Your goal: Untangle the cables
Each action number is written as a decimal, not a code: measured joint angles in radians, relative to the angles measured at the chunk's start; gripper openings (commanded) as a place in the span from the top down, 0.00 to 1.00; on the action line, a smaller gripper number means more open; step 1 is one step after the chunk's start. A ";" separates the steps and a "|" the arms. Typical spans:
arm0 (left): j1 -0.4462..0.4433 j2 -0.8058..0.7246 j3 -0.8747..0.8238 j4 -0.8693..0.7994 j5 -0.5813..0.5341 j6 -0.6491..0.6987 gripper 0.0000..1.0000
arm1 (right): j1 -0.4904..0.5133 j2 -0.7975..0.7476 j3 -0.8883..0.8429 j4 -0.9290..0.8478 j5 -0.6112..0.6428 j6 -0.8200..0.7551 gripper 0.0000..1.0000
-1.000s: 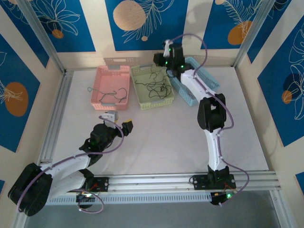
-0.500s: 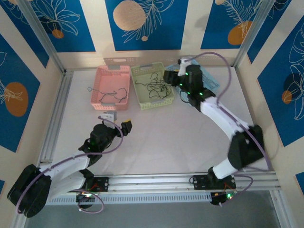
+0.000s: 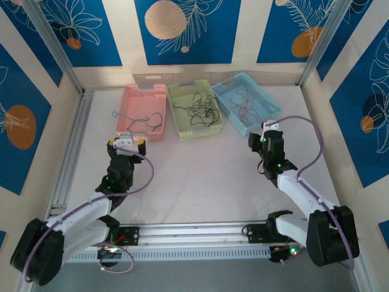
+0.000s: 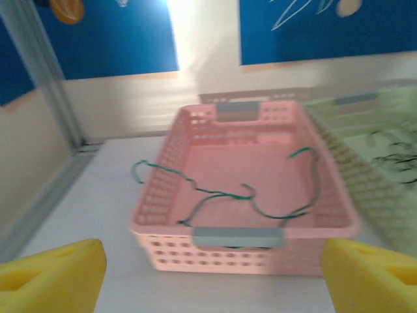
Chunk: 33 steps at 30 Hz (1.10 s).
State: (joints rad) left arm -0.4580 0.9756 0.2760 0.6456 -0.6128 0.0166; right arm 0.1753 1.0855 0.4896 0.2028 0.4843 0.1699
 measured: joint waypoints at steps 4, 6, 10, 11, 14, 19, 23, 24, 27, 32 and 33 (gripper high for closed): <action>0.121 0.179 -0.001 0.105 0.041 0.063 0.14 | -0.047 0.095 -0.031 0.109 -0.010 -0.033 0.45; 0.169 0.289 -0.004 0.182 0.080 0.087 0.14 | -0.059 0.169 -0.039 0.199 -0.019 -0.040 0.45; 0.233 0.441 -0.003 0.261 0.153 0.089 0.17 | -0.074 0.281 -0.070 0.329 -0.042 -0.045 0.47; 0.254 0.481 -0.002 0.289 0.177 0.085 0.17 | -0.085 0.296 -0.082 0.362 -0.057 -0.042 0.47; 0.304 0.555 -0.002 0.339 0.238 0.063 0.17 | -0.124 0.342 -0.100 0.465 -0.084 -0.027 0.48; 0.319 0.584 -0.002 0.412 0.336 0.063 0.14 | -0.118 0.368 -0.108 0.547 -0.109 -0.032 0.48; 0.319 0.584 0.029 0.379 0.410 0.068 0.11 | -0.098 0.431 -0.116 0.648 -0.131 -0.042 0.30; 0.321 0.584 0.040 0.369 0.425 0.068 0.11 | -0.103 0.439 -0.114 0.633 -0.142 -0.039 0.21; 0.334 0.584 0.070 0.343 0.449 0.067 0.00 | -0.130 0.444 -0.113 0.628 -0.165 -0.033 0.01; 0.343 0.584 0.078 0.319 0.464 0.061 0.00 | -0.140 0.444 -0.112 0.627 -0.176 -0.032 0.01; 0.343 0.584 0.078 0.316 0.465 0.061 0.00 | -0.140 0.444 -0.112 0.627 -0.179 -0.032 0.01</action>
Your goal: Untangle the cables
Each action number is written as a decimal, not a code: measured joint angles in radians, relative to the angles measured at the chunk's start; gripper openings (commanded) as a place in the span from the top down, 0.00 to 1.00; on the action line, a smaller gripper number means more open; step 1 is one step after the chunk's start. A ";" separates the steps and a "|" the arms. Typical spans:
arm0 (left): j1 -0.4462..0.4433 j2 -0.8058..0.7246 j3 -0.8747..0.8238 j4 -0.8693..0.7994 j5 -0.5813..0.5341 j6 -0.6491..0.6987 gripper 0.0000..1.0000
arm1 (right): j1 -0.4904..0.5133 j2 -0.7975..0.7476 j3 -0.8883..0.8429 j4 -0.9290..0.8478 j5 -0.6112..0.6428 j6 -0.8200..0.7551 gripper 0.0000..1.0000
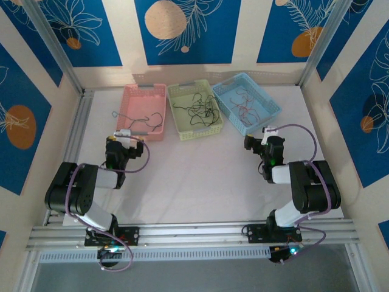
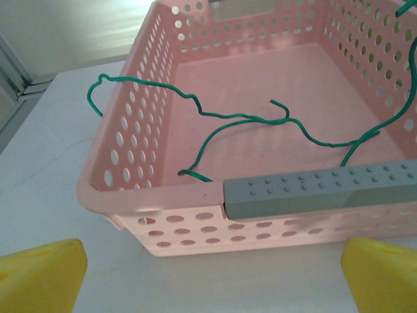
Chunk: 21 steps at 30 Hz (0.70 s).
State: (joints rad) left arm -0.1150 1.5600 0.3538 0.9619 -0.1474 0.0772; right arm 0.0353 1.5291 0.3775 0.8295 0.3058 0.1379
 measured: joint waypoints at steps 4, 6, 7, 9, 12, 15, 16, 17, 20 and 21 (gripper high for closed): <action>0.000 0.000 0.000 -0.006 0.002 0.000 0.00 | 0.000 0.000 0.000 0.000 -0.001 0.000 0.01; 0.000 0.000 0.000 -0.006 0.002 0.000 0.00 | 0.000 0.000 0.000 0.000 -0.001 0.000 0.01; 0.000 0.000 0.000 -0.006 0.002 0.000 0.00 | 0.000 0.000 0.000 0.000 -0.001 0.000 0.01; 0.000 0.000 0.000 -0.006 0.003 0.000 0.00 | 0.000 0.000 0.000 0.000 -0.001 0.000 0.01; 0.000 0.000 0.000 -0.006 0.003 0.000 0.00 | 0.000 0.000 0.000 0.000 0.000 0.000 0.01; 0.000 0.000 0.000 -0.006 0.003 0.000 0.00 | 0.000 0.000 0.000 0.000 0.000 0.000 0.01; 0.000 0.000 0.000 -0.006 0.003 0.000 0.00 | 0.000 0.000 0.000 0.000 0.000 0.000 0.01; 0.000 0.000 0.000 -0.006 0.006 0.000 0.00 | 0.000 0.000 0.000 0.000 0.000 0.000 0.01; 0.000 0.000 0.000 -0.006 0.009 0.000 0.00 | 0.000 0.000 0.000 0.000 0.000 0.000 0.01; 0.000 0.000 0.000 -0.006 0.009 0.000 0.00 | 0.000 0.000 0.000 0.000 0.000 0.000 0.01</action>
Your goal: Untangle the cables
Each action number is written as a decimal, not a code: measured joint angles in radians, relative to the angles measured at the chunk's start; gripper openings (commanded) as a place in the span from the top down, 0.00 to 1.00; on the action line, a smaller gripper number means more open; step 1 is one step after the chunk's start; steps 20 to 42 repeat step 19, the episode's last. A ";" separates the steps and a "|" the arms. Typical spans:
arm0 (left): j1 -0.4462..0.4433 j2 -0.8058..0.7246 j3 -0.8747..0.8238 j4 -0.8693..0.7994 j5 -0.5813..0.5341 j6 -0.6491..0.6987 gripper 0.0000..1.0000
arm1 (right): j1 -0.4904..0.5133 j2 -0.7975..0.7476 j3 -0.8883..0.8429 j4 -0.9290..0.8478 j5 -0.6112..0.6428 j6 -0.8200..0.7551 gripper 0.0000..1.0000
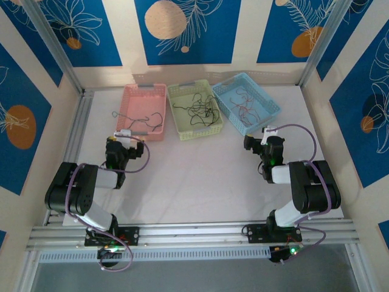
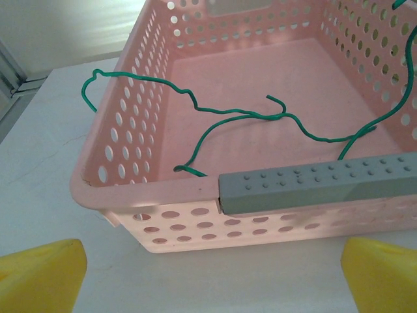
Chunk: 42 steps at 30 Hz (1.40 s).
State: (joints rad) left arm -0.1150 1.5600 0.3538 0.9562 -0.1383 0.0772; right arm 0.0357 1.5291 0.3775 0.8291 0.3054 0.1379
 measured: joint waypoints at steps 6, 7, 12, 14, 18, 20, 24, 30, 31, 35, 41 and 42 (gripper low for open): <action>0.000 0.000 0.000 0.000 0.000 0.000 0.00 | 0.001 0.000 0.000 0.000 0.000 0.000 0.01; 0.000 0.000 0.000 0.000 0.000 0.000 0.00 | 0.001 0.000 0.000 0.000 0.000 0.000 0.01; 0.000 0.000 0.000 0.000 0.000 0.000 0.00 | 0.001 0.000 0.000 0.000 0.000 0.000 0.01; 0.000 0.000 0.000 0.000 0.000 0.000 0.00 | -0.001 0.000 0.000 -0.003 -0.010 0.000 0.01; 0.000 0.000 0.000 0.000 0.000 0.000 0.00 | -0.011 0.000 0.002 -0.008 -0.048 0.000 0.01; 0.000 0.000 0.000 0.000 0.000 0.000 0.00 | -0.012 0.000 0.002 -0.008 -0.052 0.000 0.01; 0.000 0.000 0.000 0.000 0.000 0.000 0.00 | -0.012 0.000 0.002 -0.008 -0.052 0.000 0.01; 0.000 0.000 0.000 0.000 0.000 0.000 0.00 | -0.012 0.000 0.002 -0.008 -0.052 0.000 0.01; 0.000 0.000 0.000 0.000 0.000 0.000 0.00 | -0.012 0.000 0.002 -0.008 -0.052 0.000 0.01; 0.000 0.000 0.000 0.000 0.000 0.000 0.00 | -0.012 0.000 0.002 -0.008 -0.052 0.000 0.01; 0.000 0.000 0.000 0.000 0.000 0.000 0.00 | -0.012 0.000 0.002 -0.008 -0.052 0.000 0.01; 0.000 0.000 0.000 0.000 0.000 0.000 0.00 | -0.012 0.000 0.002 -0.008 -0.052 0.000 0.01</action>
